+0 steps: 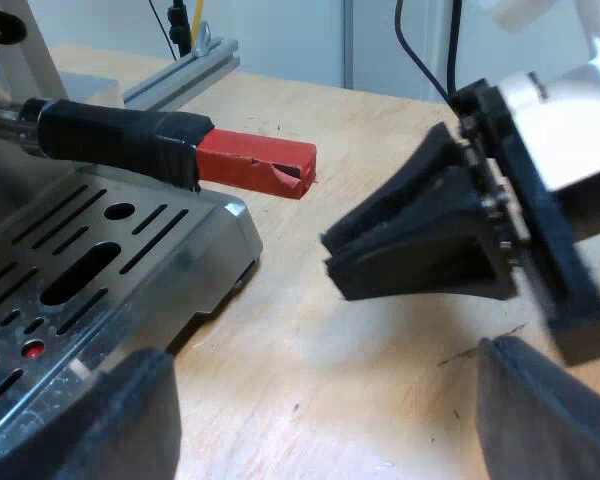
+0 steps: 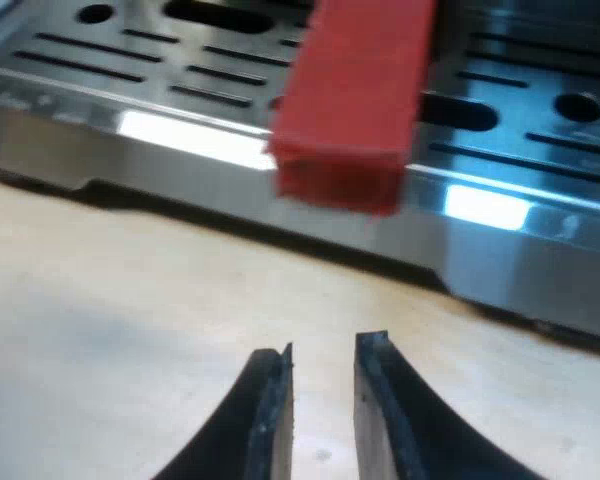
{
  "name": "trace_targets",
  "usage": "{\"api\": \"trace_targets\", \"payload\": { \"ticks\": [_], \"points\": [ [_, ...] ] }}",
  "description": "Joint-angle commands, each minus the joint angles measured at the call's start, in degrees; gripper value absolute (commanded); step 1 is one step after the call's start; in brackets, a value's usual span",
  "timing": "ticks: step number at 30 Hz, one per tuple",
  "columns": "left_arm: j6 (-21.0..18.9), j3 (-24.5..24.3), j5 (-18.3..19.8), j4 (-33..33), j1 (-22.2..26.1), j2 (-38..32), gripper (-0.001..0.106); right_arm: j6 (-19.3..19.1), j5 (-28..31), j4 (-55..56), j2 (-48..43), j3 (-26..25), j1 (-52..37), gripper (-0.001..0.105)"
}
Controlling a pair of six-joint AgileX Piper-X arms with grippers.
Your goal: Grind coffee beans and then tamp
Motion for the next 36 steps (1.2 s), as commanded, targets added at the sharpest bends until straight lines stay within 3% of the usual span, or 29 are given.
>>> {"api": "trace_targets", "payload": {
  "ticks": [1,4,7,8,11,18,23,36],
  "points": [
    [-1.34,-0.04,0.44,-1.03,-0.24,0.12,0.064,1.30,0.24,2.87,-2.88,-0.33,2.49,0.019],
    [-3.39,-0.80,0.64,-1.03,-0.24,0.12,0.064,1.38,3.25,5.93,-6.26,-0.33,5.44,0.023],
    [-3.50,-1.45,0.64,-1.03,-0.24,0.12,0.064,1.38,6.87,7.92,-10.02,-0.33,8.11,0.042],
    [-3.50,-1.55,0.64,-1.03,-0.24,0.12,0.064,1.38,7.92,8.39,-12.25,-0.33,9.41,0.057],
    [-3.50,-1.53,0.64,-1.03,-0.24,-0.39,0.064,1.38,8.04,9.55,-15.79,-0.54,10.50,0.071],
    [-3.50,-1.53,1.49,-1.03,-0.24,-1.75,0.064,2.30,12.44,23.81,-17.89,-8.61,9.90,0.071],
    [-3.50,-1.53,1.49,-1.03,-0.24,-1.75,0.064,11.12,8.87,36.21,-15.42,-16.14,5.97,0.071],
    [-3.40,-1.53,1.49,-1.03,-0.24,-1.75,0.064,11.33,-3.36,34.55,-6.87,-18.56,-6.30,0.071]
  ]
}}
